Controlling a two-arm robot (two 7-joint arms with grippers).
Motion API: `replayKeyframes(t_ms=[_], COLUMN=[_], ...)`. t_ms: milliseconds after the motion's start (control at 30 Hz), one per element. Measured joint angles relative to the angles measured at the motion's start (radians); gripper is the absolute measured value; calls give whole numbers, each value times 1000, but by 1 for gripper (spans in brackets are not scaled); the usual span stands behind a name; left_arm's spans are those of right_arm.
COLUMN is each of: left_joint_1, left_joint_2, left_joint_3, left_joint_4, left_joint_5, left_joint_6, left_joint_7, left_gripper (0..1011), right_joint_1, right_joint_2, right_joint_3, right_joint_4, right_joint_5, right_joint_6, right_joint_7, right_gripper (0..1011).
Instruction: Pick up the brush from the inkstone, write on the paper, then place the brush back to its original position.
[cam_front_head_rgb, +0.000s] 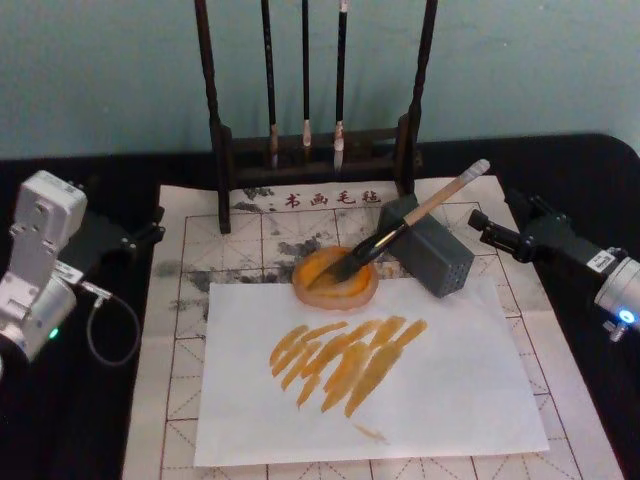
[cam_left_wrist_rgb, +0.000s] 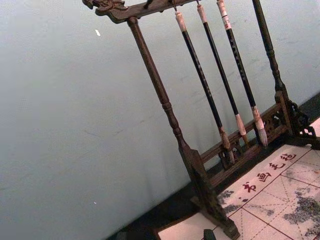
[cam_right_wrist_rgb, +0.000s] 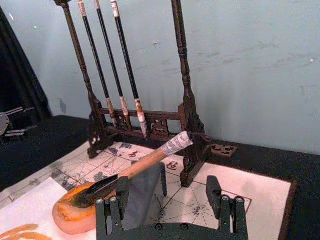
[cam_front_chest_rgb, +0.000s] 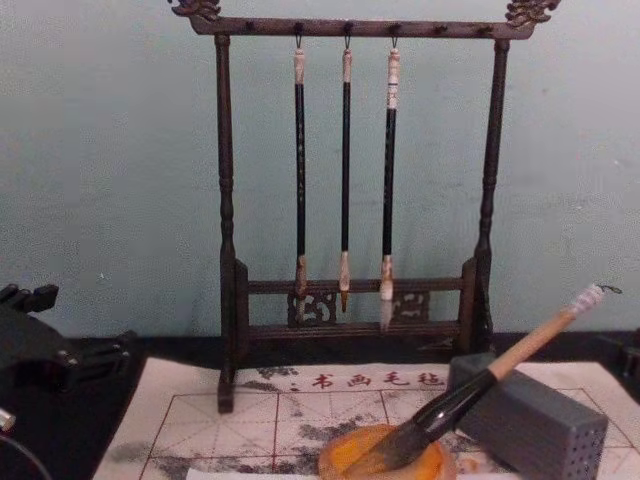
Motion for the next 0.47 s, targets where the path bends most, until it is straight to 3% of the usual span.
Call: replayKeyframes(t_ms=[467], left_joint_1=[0], left_joint_2=[0], left_joint_3=[0], left_joint_4=[0], left_joint_5=[0], left_joint_6=[0], left_joint_7=[0], left_gripper=[1001], right_joint_1=[0], right_joint_2=[0], right_joint_3=[0], right_joint_4=[0], right_joint_5=[0], right_joint_6=[0], right_joint_7=[0], right_gripper=[1002])
